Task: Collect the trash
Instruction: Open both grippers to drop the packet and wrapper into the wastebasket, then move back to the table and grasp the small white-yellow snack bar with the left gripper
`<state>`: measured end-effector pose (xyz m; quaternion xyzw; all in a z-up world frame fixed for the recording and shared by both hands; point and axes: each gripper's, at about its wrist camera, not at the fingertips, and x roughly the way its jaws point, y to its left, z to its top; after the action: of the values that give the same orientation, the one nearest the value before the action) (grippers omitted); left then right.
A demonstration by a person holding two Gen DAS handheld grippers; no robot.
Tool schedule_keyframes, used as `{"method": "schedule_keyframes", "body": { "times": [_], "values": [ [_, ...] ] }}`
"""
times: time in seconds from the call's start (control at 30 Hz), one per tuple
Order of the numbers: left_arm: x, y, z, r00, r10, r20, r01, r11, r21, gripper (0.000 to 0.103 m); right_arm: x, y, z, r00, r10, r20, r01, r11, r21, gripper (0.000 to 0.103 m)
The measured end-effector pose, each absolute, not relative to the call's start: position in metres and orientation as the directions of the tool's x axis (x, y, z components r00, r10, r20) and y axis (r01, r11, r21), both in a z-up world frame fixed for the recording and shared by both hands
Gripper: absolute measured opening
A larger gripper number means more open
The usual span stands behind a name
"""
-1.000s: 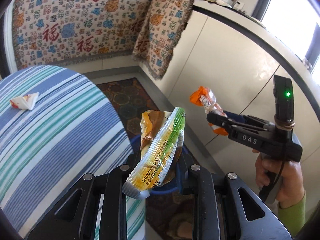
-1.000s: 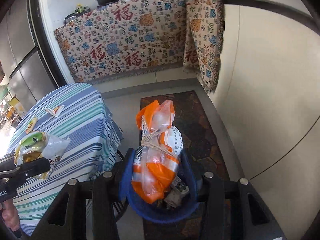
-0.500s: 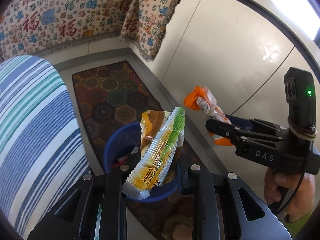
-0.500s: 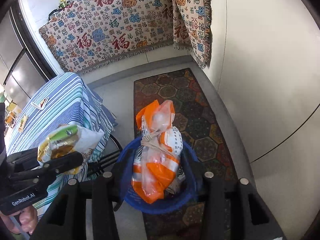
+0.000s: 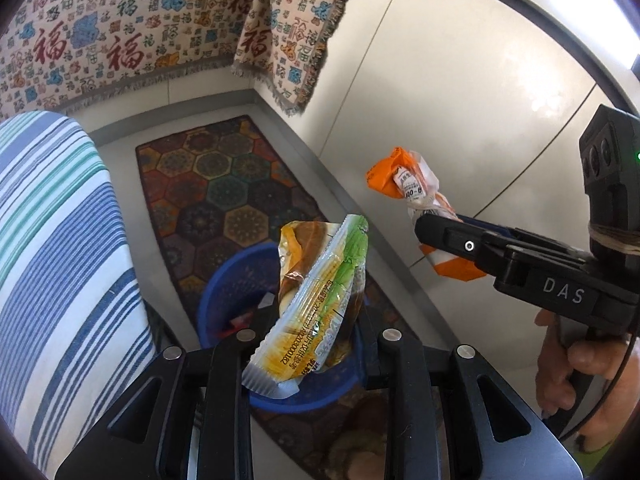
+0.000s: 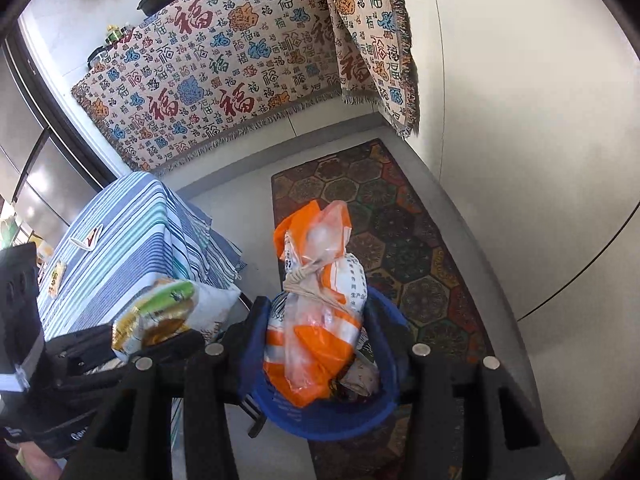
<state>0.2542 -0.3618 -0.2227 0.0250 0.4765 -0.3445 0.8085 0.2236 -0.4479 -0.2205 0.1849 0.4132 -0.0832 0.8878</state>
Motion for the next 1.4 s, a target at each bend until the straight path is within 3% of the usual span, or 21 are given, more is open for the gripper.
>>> {"method": "schedule_keyframes", "body": {
  "times": [0.07, 0.1, 0.13, 0.3, 0.43, 0.57, 0.7, 1.1, 1.4],
  "values": [
    [0.256, -0.364, -0.228, 0.306, -0.532, -0.79, 0.583, 0.76, -0.286, 0.055, 0.224, -0.45, -0.219, 0.657, 0.011, -0.754, 0.308, 0.909, 0.282, 0.065],
    [0.256, -0.364, -0.229, 0.317, -0.531, -0.786, 0.579, 0.764, -0.283, 0.07, 0.223, -0.451, -0.219, 0.661, 0.012, -0.751, 0.31, 0.906, 0.288, 0.065],
    [0.256, -0.363, -0.229, 0.329, -0.534, -0.779, 0.577, 0.767, -0.282, 0.072, 0.223, -0.453, -0.218, 0.663, 0.009, -0.749, 0.314, 0.904, 0.289, 0.065],
    [0.251, -0.352, -0.217, 0.347, -0.545, -0.763, 0.566, 0.771, -0.293, 0.075, 0.219, -0.451, -0.206, 0.687, -0.029, -0.726, 0.315, 0.913, 0.261, 0.065],
    [0.239, -0.331, -0.194, 0.395, -0.546, -0.739, 0.554, 0.783, -0.282, 0.085, 0.219, -0.446, -0.197, 0.702, -0.051, -0.71, 0.306, 0.922, 0.237, 0.065],
    [0.223, -0.297, -0.174, 0.437, -0.532, -0.725, 0.535, 0.802, -0.266, 0.089, 0.22, -0.434, -0.189, 0.717, -0.067, -0.694, 0.29, 0.934, 0.21, 0.065],
    [0.206, -0.25, -0.171, 0.5, -0.458, -0.735, 0.475, 0.855, -0.21, 0.095, 0.223, -0.403, -0.182, 0.731, -0.06, -0.68, 0.233, 0.958, 0.165, 0.065],
    [0.199, -0.097, -0.215, 0.572, -0.102, -0.814, 0.143, 0.989, -0.024, 0.095, 0.25, -0.196, -0.207, 0.646, 0.192, -0.739, -0.204, 0.976, 0.075, 0.065],
    [0.231, -0.039, -0.227, 0.578, -0.012, -0.816, 0.061, 0.998, 0.029, 0.099, 0.275, -0.114, -0.243, 0.581, 0.139, -0.802, -0.298, 0.953, -0.051, 0.067]
  ]
}}
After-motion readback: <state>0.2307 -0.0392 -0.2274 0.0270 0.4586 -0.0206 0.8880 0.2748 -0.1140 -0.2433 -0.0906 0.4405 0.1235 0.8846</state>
